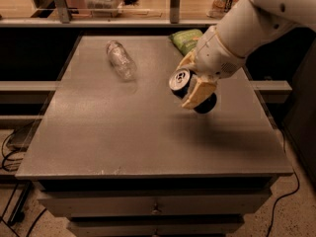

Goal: Knock pepsi can over

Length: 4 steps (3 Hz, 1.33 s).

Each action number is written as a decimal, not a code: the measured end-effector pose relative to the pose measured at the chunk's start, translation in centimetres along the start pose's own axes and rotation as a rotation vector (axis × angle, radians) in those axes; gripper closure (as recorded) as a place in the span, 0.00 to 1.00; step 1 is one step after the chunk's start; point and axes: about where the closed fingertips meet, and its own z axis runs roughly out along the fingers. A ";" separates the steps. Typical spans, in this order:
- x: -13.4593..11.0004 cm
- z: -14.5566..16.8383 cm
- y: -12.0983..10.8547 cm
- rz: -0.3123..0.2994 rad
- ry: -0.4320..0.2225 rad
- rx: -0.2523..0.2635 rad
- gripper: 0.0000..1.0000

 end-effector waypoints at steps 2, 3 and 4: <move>3.6 3.7 -0.4 -0.059 0.294 -0.051 0.38; 4.5 4.9 -0.7 -0.039 0.310 -0.063 0.14; 4.4 4.9 -0.7 -0.041 0.310 -0.063 0.00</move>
Offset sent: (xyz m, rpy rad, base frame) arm 0.0302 -0.0189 -0.0746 -0.4449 -0.0264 -0.0082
